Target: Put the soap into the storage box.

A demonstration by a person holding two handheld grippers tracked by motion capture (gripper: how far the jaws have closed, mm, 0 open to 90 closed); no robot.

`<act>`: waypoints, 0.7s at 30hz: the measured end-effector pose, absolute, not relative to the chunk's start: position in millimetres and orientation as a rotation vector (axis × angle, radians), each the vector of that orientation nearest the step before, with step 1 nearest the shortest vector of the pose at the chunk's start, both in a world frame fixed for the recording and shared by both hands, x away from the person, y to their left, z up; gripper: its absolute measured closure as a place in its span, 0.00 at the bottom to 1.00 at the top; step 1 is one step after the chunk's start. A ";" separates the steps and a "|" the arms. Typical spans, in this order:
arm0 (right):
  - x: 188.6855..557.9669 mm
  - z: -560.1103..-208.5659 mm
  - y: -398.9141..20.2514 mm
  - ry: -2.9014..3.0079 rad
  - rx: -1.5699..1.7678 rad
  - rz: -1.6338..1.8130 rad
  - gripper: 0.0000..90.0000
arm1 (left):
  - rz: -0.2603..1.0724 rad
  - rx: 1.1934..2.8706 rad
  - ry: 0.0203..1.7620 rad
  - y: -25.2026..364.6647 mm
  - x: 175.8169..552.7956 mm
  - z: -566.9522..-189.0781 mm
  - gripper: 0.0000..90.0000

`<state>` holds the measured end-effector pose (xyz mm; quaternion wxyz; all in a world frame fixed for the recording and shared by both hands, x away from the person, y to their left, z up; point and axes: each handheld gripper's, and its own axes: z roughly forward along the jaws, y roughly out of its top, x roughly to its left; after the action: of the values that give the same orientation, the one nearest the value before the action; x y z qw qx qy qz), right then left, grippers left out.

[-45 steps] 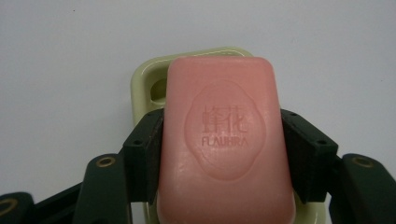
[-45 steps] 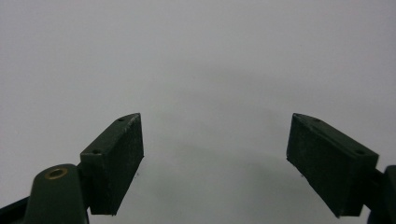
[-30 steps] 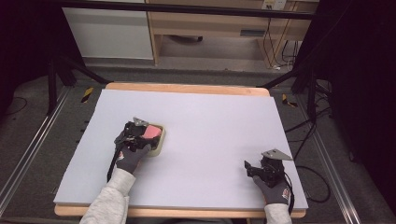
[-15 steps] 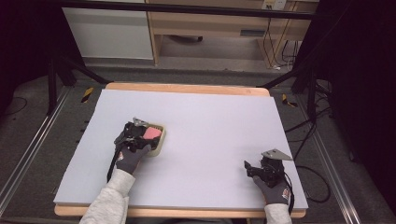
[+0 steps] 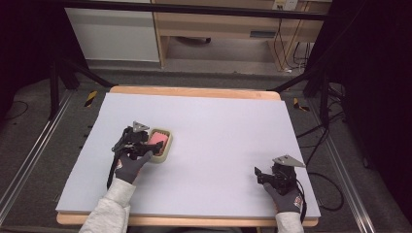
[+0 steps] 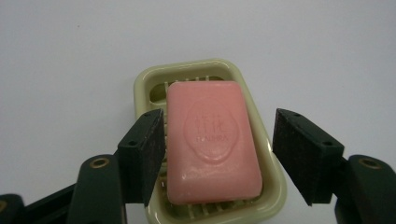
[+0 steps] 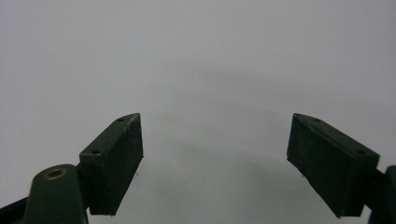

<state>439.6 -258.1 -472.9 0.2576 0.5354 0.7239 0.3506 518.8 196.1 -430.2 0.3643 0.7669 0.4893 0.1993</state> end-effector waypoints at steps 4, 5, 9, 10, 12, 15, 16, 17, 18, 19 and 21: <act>439.0 -472.4 -258.5 1.962 1.461 0.959 0.20 | 0.503 1.977 1.230 198.0 510.7 -427.1 0.36; 438.8 -472.3 -259.0 1.961 1.463 0.959 0.20 | 0.501 1.973 1.229 198.4 509.0 -427.1 0.35; 438.7 -472.5 -259.9 1.958 1.459 0.955 0.20 | 0.503 1.971 1.212 201.8 499.9 -426.3 0.34; 438.4 -472.3 -260.0 1.959 1.463 0.959 0.20 | 0.499 1.964 1.211 203.4 497.5 -426.5 0.34; 438.0 -472.2 -260.4 1.961 1.466 0.959 0.20 | 0.499 1.964 1.207 205.7 494.3 -427.7 0.33; 437.7 -472.2 -260.8 1.957 1.469 0.960 0.20 | 0.502 1.972 1.203 211.0 488.4 -430.6 0.31; 437.7 -472.2 -261.0 1.958 1.468 0.959 0.20 | 0.505 1.967 1.204 212.6 486.5 -431.5 0.31; 437.6 -472.2 -261.2 1.958 1.468 0.958 0.19 | 0.508 1.968 1.204 214.6 484.5 -432.2 0.31; 437.6 -472.3 -261.6 1.957 1.462 0.955 0.19 | 0.511 1.965 1.204 216.5 482.3 -432.9 0.30; 437.0 -471.7 -261.7 1.958 1.470 0.960 0.19 | 0.511 1.964 1.203 218.0 480.7 -433.4 0.30; 436.6 -471.6 -262.3 1.956 1.469 0.960 0.19 | 0.522 1.969 1.199 221.0 475.9 -435.6 0.29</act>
<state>436.6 -262.3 -471.6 0.2541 0.5407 0.7198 0.3534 475.9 221.0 -435.6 0.3791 0.7708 0.4694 0.2045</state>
